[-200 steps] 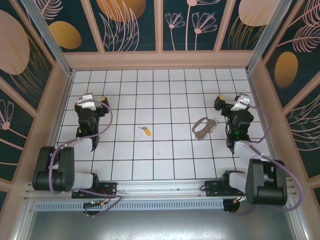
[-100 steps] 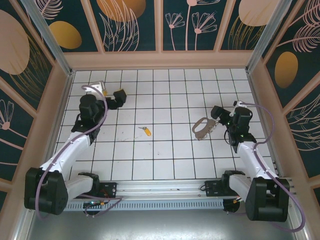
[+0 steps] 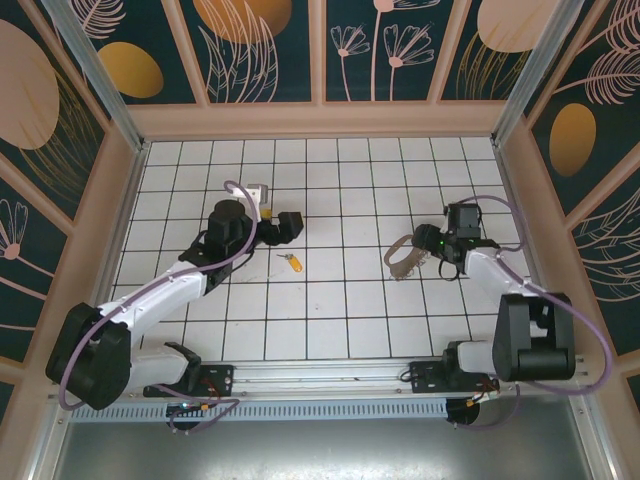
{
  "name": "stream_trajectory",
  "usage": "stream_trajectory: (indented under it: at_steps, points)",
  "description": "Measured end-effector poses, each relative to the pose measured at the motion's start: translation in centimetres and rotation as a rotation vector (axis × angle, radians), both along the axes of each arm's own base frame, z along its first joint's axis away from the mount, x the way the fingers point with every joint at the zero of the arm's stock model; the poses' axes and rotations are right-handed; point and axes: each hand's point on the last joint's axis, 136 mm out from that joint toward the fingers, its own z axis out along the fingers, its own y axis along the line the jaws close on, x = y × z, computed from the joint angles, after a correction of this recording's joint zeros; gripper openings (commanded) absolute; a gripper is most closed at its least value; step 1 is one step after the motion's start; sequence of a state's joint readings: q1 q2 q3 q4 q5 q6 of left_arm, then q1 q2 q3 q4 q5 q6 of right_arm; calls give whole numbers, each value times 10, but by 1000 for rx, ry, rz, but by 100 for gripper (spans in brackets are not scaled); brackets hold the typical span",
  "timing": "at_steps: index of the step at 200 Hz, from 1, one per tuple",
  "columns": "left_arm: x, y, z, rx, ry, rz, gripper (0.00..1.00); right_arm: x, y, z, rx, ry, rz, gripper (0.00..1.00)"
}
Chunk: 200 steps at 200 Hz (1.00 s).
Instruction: Put the keys on the keyring
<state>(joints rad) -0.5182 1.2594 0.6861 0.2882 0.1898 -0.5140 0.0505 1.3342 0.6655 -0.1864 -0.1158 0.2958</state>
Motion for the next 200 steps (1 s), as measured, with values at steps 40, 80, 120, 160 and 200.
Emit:
stream_trajectory:
  at_steps: [40, 80, 120, 160, 200]
  points:
    - [-9, 0, -5, -3, 5, -18, 99, 2, 11, -22, -54, 89, 30, 51]
    - [-10, -1, -3, -13, -7, -25, 99, -4, 14, -27, -117, 124, 43, 50]
    - [-10, -2, 1, -26, -23, -33, 99, -6, 4, -22, -141, 122, 13, 61]
    - [-11, -3, 2, -31, -29, -39, 99, -3, -3, -30, -147, 153, 3, 59]
    - [-12, -3, 10, -41, -46, -39, 99, -2, -1, -44, -147, 196, 23, 51]
